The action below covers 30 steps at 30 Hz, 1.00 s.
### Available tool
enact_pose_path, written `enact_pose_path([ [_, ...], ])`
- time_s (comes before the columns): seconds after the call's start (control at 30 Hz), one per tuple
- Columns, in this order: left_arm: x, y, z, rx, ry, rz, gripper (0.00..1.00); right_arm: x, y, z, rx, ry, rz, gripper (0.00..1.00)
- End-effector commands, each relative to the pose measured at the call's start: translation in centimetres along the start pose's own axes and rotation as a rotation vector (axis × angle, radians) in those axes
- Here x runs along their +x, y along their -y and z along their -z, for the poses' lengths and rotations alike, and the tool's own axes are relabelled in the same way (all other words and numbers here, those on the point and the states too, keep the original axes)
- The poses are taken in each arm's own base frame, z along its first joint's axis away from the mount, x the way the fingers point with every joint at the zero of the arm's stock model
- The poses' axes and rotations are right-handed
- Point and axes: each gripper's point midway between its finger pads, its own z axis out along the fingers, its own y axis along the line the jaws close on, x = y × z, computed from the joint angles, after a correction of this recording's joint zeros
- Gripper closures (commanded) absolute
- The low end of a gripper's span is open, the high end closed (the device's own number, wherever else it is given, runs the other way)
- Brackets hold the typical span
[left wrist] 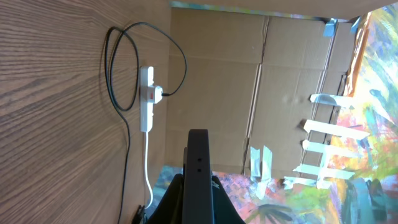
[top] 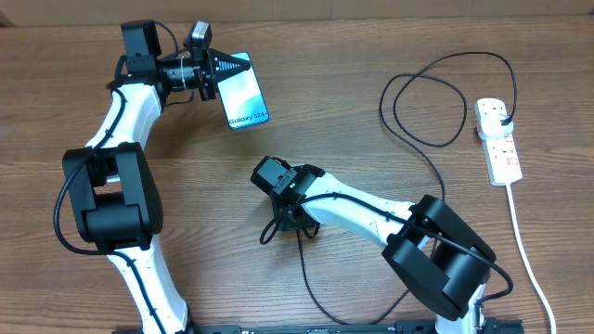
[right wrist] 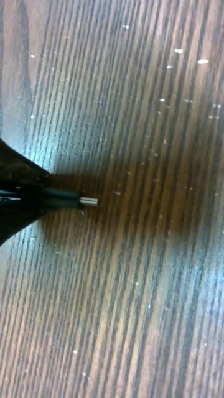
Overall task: Plug charger to phone and switch on socket
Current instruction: 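Lower the right gripper over the black cable's plug end and grasp it, then lift the cable plug with the right gripper toward the phone's bottom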
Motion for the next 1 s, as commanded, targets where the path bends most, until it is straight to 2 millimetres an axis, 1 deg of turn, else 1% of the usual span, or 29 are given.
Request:
enact_pose_path([
  [0.0, 0.3, 0.8, 0.0, 0.018, -0.023, -0.034, 0.96, -0.6, -0.4, -0.1, 0.006, 0.019, -0.001, 0.93],
  [0.07, 0.3, 0.8, 0.0, 0.018, -0.023, -0.034, 0.96, -0.6, -0.4, -0.1, 0.006, 0.018, -0.001, 0.96],
  [0.17, 0.3, 0.8, 0.0, 0.019, -0.023, -0.034, 0.96, -0.5, -0.5, -0.1, -0.005, 0.01, -0.001, 0.96],
  [0.33, 0.4, 0.9, 0.0, 0.023, -0.028, -0.034, 0.96, 0.0, -1.8, 0.4, -0.103, -0.063, -0.022, 0.96],
  [0.57, 0.2, 0.8, 0.5, 0.023, -0.019, -0.033, 0.96, -1.2, -1.0, 1.3, -0.237, -0.166, -0.208, 0.96],
  [0.67, -0.1, 0.8, 1.1, 0.025, -0.008, -0.032, 0.96, -2.3, -0.2, 1.7, -0.299, -0.203, -0.291, 0.96],
  [0.7, -0.1, 0.9, 1.3, 0.028, -0.008, -0.032, 0.96, -2.7, -0.2, 1.9, -0.336, -0.214, -0.308, 0.96],
  [0.8, -0.2, 0.9, 1.8, 0.033, -0.003, -0.032, 0.95, -4.3, -1.3, 3.2, -0.509, -0.241, -0.322, 0.96],
  [0.87, -0.2, 1.0, 2.1, 0.035, 0.0, -0.031, 0.96, -5.6, -2.9, 4.9, -0.675, -0.241, -0.277, 0.96],
  [0.97, -0.4, 1.0, 2.4, 0.036, 0.007, -0.008, 0.96, -7.5, -4.9, 8.1, -0.923, -0.223, -0.195, 0.96],
])
